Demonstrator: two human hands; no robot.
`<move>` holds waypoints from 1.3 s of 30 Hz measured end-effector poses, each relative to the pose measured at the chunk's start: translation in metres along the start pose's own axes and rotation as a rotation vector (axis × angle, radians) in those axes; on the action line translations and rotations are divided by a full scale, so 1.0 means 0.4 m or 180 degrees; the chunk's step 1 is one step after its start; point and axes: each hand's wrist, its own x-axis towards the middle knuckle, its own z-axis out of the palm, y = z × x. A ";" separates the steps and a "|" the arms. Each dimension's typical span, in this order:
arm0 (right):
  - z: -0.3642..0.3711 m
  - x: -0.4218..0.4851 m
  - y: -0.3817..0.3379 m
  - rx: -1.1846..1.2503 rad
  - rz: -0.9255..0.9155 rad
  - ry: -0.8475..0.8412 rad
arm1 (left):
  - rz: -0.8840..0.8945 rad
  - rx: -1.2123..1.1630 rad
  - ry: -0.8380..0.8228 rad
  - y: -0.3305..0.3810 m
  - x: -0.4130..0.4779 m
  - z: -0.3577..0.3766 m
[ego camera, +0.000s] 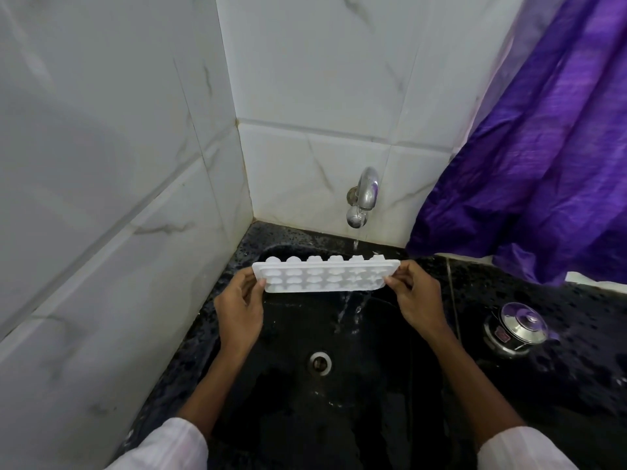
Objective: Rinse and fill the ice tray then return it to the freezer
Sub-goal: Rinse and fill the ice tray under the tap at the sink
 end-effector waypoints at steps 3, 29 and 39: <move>-0.015 0.000 -0.014 0.0034 -0.0057 0.0024 | 0.0073 -0.0033 0.0007 0.007 0.005 0.002; -0.080 -0.010 -0.096 0.0155 -0.0709 0.0645 | 0.0770 -0.0131 0.0144 0.097 0.029 -0.015; 0.041 -0.050 0.041 -0.0117 0.0377 0.0297 | -0.0446 0.0359 -0.0681 -0.002 -0.017 0.005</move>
